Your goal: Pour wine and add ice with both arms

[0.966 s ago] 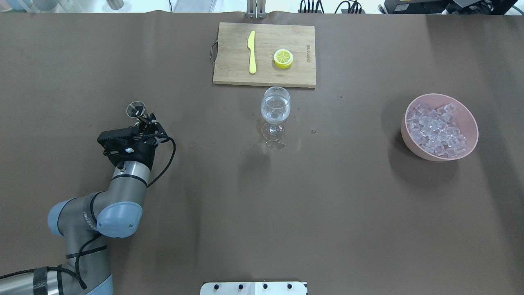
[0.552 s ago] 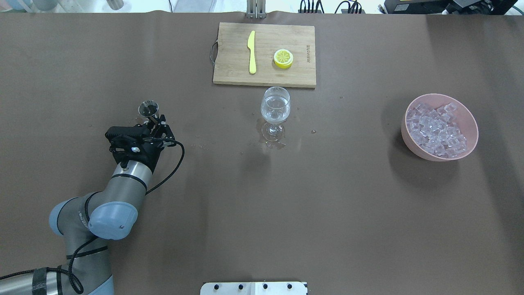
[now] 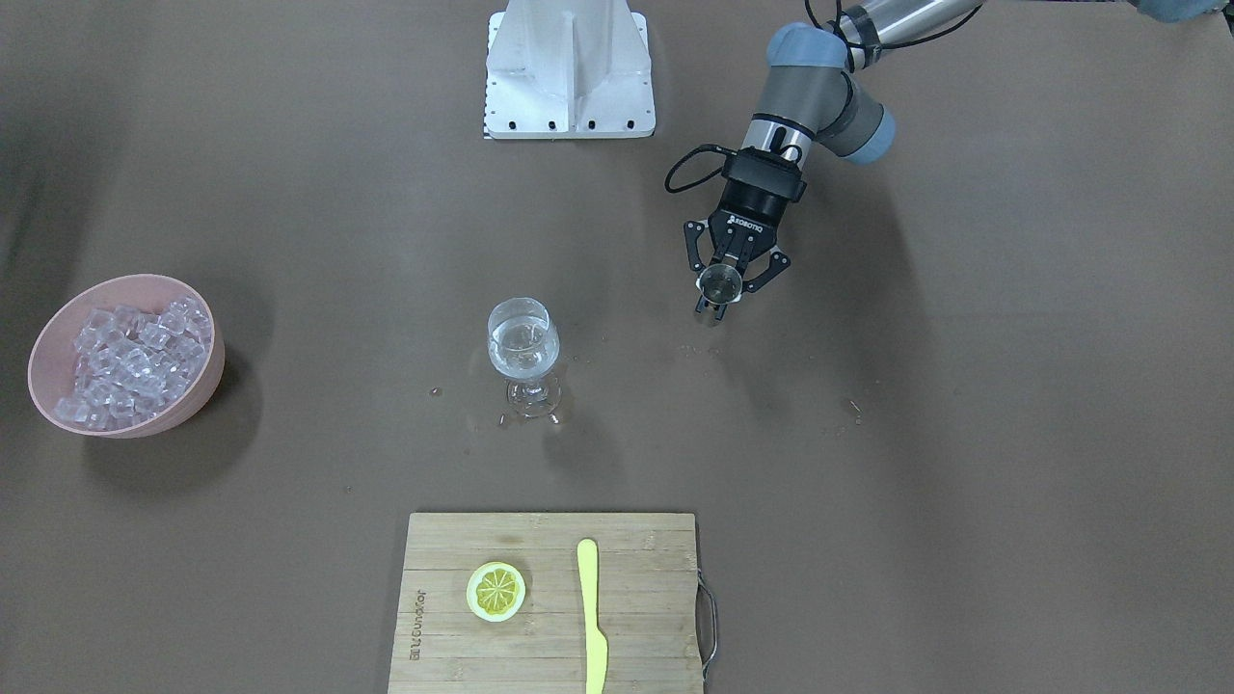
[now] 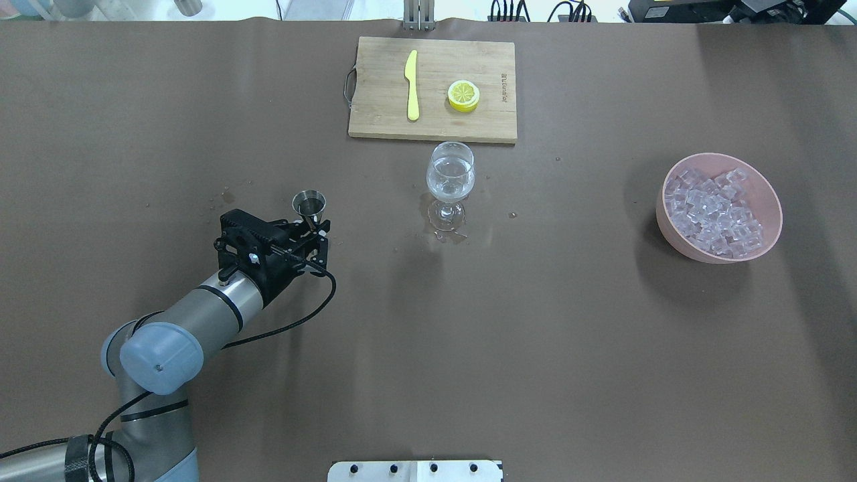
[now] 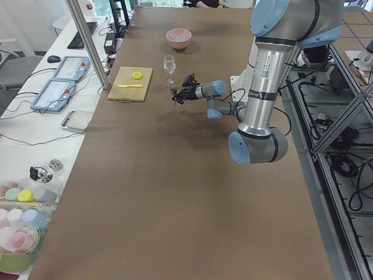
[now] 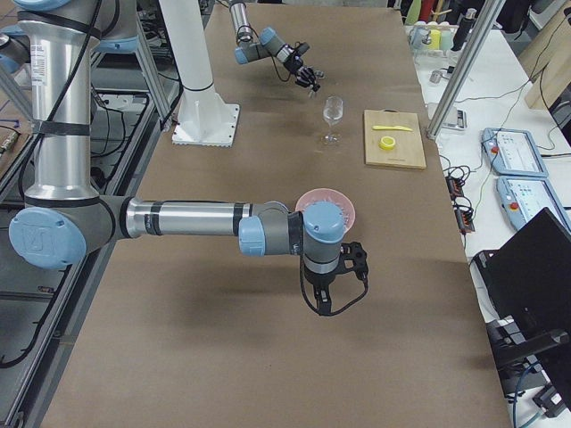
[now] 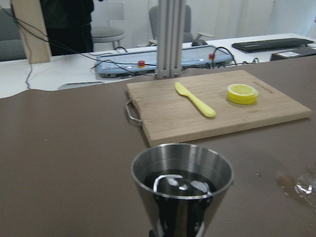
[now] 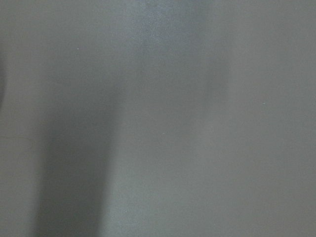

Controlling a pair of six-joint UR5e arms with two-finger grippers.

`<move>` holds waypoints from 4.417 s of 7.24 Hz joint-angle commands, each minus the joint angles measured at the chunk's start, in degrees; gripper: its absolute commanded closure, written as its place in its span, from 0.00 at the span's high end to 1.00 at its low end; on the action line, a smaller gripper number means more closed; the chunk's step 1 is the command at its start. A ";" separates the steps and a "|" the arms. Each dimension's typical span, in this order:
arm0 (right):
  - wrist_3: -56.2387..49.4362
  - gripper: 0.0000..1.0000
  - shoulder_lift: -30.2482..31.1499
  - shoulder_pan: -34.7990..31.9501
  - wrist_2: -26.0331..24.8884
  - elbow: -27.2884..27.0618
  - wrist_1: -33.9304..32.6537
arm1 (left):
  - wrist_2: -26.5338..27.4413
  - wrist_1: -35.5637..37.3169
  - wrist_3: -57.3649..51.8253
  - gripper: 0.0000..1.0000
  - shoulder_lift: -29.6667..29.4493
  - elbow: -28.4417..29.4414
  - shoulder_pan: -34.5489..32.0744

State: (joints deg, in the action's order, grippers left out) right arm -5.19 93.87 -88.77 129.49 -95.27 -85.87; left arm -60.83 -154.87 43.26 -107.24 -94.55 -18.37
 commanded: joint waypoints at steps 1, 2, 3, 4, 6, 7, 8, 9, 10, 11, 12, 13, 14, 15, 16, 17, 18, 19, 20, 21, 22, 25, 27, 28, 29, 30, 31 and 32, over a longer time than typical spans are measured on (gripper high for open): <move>-0.09 1.00 0.00 0.00 -0.03 0.00 0.00 | -7.96 -4.55 -9.78 0.00 -0.60 -0.37 -0.61; 0.00 1.00 0.00 0.00 -0.03 0.00 0.00 | -9.47 -4.56 -17.43 0.00 -1.21 -1.94 -0.88; 0.00 1.00 0.00 0.00 -0.03 0.09 0.00 | -13.83 -2.99 -18.99 0.00 -2.09 -2.04 -2.36; 0.00 1.00 0.00 0.00 -0.03 0.09 0.00 | -21.53 -0.46 -19.44 0.00 -3.06 -2.13 -5.24; 0.00 1.00 0.09 -0.09 -0.03 0.00 0.00 | -26.00 9.27 -19.44 0.00 -8.48 -2.22 -7.38; 0.00 1.00 0.09 -0.09 -0.03 0.00 0.00 | -26.00 12.81 -19.62 0.00 -10.69 -2.31 -7.82; 0.00 1.00 0.09 -0.09 -0.03 0.09 -0.09 | -26.18 16.32 -19.62 0.00 -12.28 -2.48 -7.91; 0.00 1.00 0.09 -0.09 -0.03 0.09 0.00 | -27.92 19.14 -19.62 0.00 -13.16 -2.83 -9.22; 0.00 1.00 0.09 -0.09 -0.03 0.00 0.00 | -30.37 24.04 -19.62 0.00 -15.00 -3.62 -10.10; 0.78 1.00 0.09 0.00 -0.03 -0.09 0.00 | -30.49 30.27 -19.62 0.00 -15.89 -6.32 -10.54; 0.88 1.00 0.00 -0.09 -0.03 -0.09 0.00 | -30.57 36.16 -19.62 0.00 -17.55 -8.26 -10.90; 0.88 1.00 0.00 -0.09 -0.03 -0.09 0.00 | -30.57 42.31 -19.71 0.00 -19.57 -9.76 -10.81; 0.97 1.00 0.00 -0.09 -0.03 -0.09 0.00 | -30.49 46.46 -19.71 0.00 -21.24 -9.95 -10.81; 0.97 1.00 0.00 -0.09 -0.03 -0.09 0.00 | -30.49 49.46 -19.79 0.00 -21.87 -9.95 -10.81; 0.97 1.00 0.00 -0.09 -0.03 0.00 0.00 | -30.40 53.23 -19.79 0.00 -23.00 -9.95 -10.81; 0.97 1.00 0.00 -0.09 -0.03 -0.09 0.00 | -30.31 55.88 -21.53 0.00 -24.15 -9.95 -10.81; 0.97 1.00 0.00 -0.09 -0.03 -0.09 0.00 | -30.31 57.30 -21.73 0.00 -24.59 -9.87 -10.81; 0.97 1.00 0.00 -0.09 -0.03 -0.09 0.00 | -30.31 58.10 -21.73 0.00 -25.03 -9.60 -10.81; 0.97 1.00 0.00 -0.09 -0.03 -0.09 0.00 | -30.31 58.98 -21.73 0.00 -25.47 -9.34 -10.81; 0.97 1.00 0.00 -0.09 -0.03 -0.09 0.00 | -30.31 59.16 -21.73 0.00 -25.74 -8.90 -10.81; 0.97 1.00 0.00 -0.09 -0.03 0.00 -0.09 | -30.31 59.16 -21.73 0.00 -26.61 -7.86 -10.81; 0.97 1.00 0.00 -0.09 -0.03 0.00 0.00 | -30.40 59.16 -21.73 0.00 -28.46 -5.65 -10.81; 0.97 1.00 0.00 -0.09 -0.03 0.00 0.00 | -30.40 59.16 -21.73 0.00 -29.17 -4.42 -10.81; 0.97 1.00 0.00 -0.09 -0.03 0.00 0.00 | -30.40 59.16 -21.73 0.00 -29.52 -3.72 -10.81; 0.97 1.00 0.00 -0.09 -0.03 0.09 0.00 | -30.40 59.68 -21.81 0.00 -29.78 -3.19 -10.90; 0.97 1.00 0.00 -0.09 -0.03 0.09 0.00 | -30.31 63.43 -21.82 0.00 -31.52 -3.27 -10.90; 0.97 1.00 0.00 -0.09 -0.03 0.09 0.00 | -30.31 65.03 -23.12 0.00 -32.32 -3.19 -10.90; 0.97 1.00 0.00 -0.09 -0.03 0.09 0.00 | -30.22 66.01 -23.74 0.00 -32.33 -3.01 -10.90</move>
State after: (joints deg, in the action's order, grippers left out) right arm -4.22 93.87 -88.86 129.46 -95.19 -85.87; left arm -91.13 -90.55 20.41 -139.10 -97.74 -29.26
